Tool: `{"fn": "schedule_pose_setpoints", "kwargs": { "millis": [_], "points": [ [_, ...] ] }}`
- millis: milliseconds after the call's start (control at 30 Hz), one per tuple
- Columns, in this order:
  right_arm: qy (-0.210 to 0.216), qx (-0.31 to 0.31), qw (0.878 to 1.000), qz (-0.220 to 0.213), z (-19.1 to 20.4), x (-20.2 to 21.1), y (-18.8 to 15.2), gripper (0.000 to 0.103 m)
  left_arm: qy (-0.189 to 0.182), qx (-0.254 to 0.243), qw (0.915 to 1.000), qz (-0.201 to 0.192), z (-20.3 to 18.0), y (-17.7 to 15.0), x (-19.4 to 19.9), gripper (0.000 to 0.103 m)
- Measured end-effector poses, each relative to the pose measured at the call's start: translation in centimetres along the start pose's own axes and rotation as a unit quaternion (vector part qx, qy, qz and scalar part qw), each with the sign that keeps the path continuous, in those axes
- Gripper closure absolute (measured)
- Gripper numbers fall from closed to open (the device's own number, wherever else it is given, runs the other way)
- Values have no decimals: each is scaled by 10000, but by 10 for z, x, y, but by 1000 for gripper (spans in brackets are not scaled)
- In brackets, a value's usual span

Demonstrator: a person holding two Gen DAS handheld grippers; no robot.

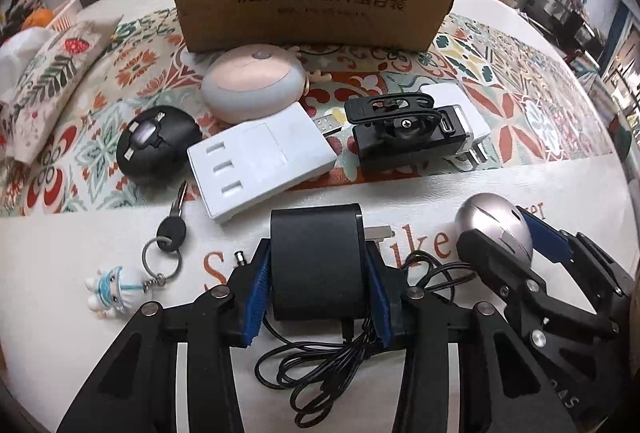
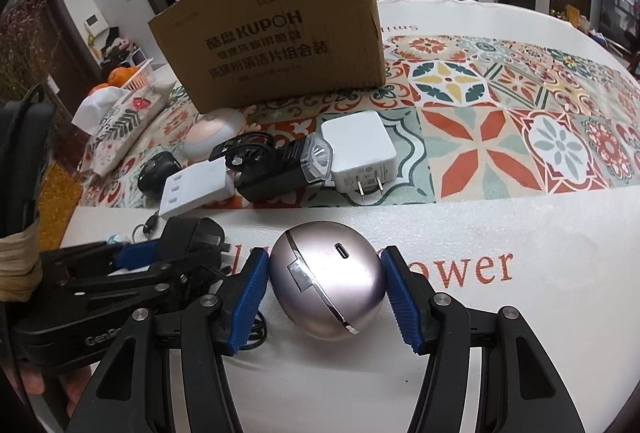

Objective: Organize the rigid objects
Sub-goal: 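Grasp the black power adapter with the left tool while the right tool holds the mouse, then carry the adapter and mouse over the cardboard box with both tools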

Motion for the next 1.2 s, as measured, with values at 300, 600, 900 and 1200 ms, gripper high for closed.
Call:
{"fn": "schedule_pose_setpoints", "kwargs": {
  "millis": [300, 600, 900, 1200],
  "points": [
    [-69, -20, 9999, -156, -1, 12, 4, 44, -217, 33, 9990, -401, -3, 3, 10, 62],
    [-193, 3, 9984, -526, 3, 37, 18, 44, -112, -114, 9926, -1207, -3, 19, 47, 62],
    [-285, 70, 9949, -965, 9, 62, 42, 44, -66, -193, 9825, -1850, 0, 40, 87, 62],
    [-275, 244, 9888, -1448, 26, 84, 72, 44, -9, -237, 9708, -2389, 8, 63, 119, 62]
  ]
}}
Point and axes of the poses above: each gripper's, at about its wrist camera, not at the fingertips, and x roughly against the way its jaws point, z to its left, y to its top, the point moved 10 cm from there along -x, roughly the way its jaws point, and after that the axes turned 7 degrees about -y, right-handed, at the moved point
